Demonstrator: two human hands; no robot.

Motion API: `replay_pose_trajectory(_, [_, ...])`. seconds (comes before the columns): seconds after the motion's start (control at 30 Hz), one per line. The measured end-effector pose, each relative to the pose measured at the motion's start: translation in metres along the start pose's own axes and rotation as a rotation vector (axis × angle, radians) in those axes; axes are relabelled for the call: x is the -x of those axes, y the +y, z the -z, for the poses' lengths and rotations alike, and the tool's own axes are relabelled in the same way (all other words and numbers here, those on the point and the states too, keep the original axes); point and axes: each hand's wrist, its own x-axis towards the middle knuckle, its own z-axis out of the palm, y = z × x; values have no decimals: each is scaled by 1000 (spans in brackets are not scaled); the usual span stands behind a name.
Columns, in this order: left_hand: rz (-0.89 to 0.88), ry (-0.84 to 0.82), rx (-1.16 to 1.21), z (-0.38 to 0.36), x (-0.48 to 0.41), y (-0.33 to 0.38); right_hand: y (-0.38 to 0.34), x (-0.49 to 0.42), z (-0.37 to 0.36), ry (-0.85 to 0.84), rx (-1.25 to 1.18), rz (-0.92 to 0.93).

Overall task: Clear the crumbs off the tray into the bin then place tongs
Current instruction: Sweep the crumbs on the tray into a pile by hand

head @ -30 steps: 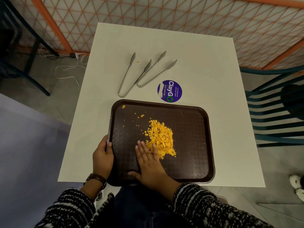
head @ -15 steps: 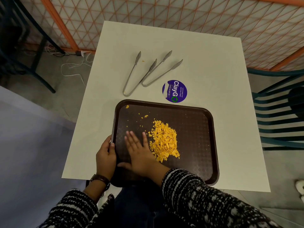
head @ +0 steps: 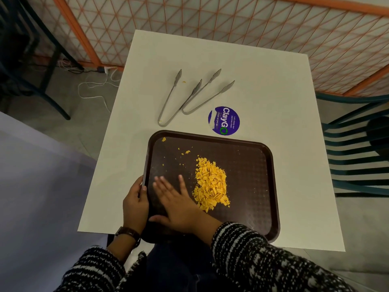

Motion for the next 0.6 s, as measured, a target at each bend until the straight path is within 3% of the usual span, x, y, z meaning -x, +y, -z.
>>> replay_pose_trajectory(0.3, [62, -40, 111, 9, -6, -3, 7, -38, 0, 48, 21, -31])
replay_pose_trajectory(0.6, [81, -24, 115, 7, -6, 3, 21, -37, 2, 99, 43, -387])
